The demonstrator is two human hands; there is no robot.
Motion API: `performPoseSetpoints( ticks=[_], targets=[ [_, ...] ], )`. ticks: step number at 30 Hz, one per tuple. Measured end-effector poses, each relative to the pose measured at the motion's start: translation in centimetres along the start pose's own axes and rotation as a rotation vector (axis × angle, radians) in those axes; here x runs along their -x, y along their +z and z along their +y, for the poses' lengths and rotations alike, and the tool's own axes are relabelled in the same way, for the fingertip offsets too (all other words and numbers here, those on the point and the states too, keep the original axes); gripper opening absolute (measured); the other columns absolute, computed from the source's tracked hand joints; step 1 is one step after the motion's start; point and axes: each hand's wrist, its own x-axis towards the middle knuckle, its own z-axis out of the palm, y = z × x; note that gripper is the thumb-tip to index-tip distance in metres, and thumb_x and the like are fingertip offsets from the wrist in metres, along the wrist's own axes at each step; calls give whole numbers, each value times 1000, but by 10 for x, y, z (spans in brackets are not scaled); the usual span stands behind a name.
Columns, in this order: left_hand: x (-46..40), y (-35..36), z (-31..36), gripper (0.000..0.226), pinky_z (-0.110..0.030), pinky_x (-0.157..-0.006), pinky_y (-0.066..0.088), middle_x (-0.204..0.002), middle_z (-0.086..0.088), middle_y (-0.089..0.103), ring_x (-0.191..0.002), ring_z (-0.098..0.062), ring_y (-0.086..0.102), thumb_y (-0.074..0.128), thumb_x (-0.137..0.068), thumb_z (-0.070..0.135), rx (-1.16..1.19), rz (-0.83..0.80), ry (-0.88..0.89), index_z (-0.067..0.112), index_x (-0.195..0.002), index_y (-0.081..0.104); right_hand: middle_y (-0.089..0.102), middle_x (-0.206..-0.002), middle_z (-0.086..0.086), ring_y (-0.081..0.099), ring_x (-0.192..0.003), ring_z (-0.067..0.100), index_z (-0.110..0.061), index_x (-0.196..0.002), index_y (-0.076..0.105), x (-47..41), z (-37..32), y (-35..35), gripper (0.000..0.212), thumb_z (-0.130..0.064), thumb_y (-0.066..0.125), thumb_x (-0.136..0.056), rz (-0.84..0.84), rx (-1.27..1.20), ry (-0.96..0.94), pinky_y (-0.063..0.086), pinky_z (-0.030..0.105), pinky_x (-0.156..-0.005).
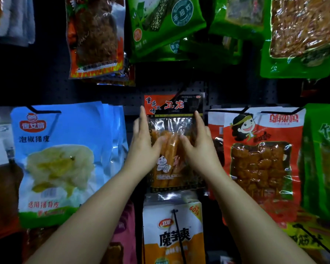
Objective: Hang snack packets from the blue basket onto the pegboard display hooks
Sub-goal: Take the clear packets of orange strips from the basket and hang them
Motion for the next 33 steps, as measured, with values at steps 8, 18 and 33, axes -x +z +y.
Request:
performPoseSetpoints(
  ticks=[8,18,33],
  targets=[
    [-27,24,-37,98,-33,-106,29,-156,1,14,-137,-25,34,65,-86,14,12,-49,-115,36,-149,-8,26,-153,7,36,-135,24,-32,-152,-2,-33,37,27,91,-29,64,-90,-92,-41,51,28,26,-90],
    [-35,51,-63,97,-46,-104,43,-146,-8,33,-127,-26,47,61,-85,-1,107,28,-193,39,-148,-1,25,-155,5,49,-114,8,-42,-148,-13,-34,74,59,100,-21,65,-89,-64,-119,59,44,33,-96],
    [-5,69,-100,61,-24,-75,45,-109,2,57,-92,-6,55,57,-92,12,230,-30,-410,26,-144,29,54,-128,-4,52,-116,12,-17,-142,38,-17,109,72,60,-36,62,-90,-78,-337,369,44,26,-95]
  ],
)
